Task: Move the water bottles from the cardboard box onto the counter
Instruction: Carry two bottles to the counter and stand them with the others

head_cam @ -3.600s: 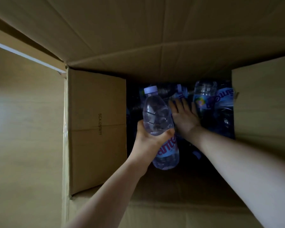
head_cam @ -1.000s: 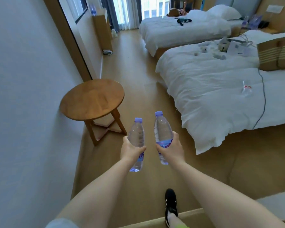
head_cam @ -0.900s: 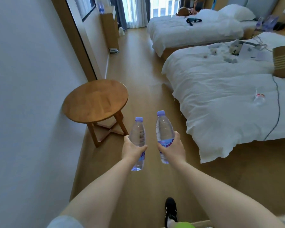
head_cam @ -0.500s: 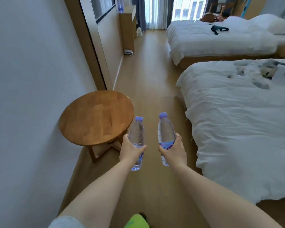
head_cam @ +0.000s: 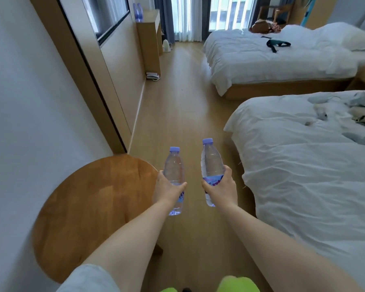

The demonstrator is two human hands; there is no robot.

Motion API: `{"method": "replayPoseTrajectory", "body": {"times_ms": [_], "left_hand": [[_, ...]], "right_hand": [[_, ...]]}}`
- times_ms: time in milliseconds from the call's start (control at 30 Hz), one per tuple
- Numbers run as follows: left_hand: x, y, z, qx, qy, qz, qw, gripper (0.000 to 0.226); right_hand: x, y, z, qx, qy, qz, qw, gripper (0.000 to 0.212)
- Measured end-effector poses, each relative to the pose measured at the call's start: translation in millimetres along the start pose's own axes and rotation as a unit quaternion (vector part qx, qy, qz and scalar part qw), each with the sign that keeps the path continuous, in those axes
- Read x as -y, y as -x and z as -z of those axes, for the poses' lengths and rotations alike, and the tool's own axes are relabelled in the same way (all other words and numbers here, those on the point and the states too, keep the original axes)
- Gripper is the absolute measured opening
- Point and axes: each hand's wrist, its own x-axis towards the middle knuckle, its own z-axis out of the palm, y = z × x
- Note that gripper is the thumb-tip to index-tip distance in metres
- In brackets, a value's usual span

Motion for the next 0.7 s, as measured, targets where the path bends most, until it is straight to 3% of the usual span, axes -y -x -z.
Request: {"method": "replayPoseTrajectory", "body": {"times_ms": [133,400,567,700], "left_hand": [[-40.4,-75.3,-15.0,0.001,-0.009,-0.015,1.0,0.075],[-122.3,-240.0,-69.6,-0.005,0.078,0.021,0.997,0.07],[-183.1,-338.2,-89.1,-0.027,0.111,0.031,0.993,0.071],[-212.9,-412.7,-91.3,-0.013,0.092,0.02,0.995,0.074]], "right_hand": [[17.8,-84.2,-12.3,0.001,-0.002,0.001,1.0,0.081],[38.4,-284.4,-32.6,0.026,-0.004,0.011,1.0,0.079],[75.8,-408.2,-31.5,0.063,0.064,0.077,0.993,0.075],[104.4,-485.8,-54.2,0.088,0.076,0.079,0.99,0.077]]}}
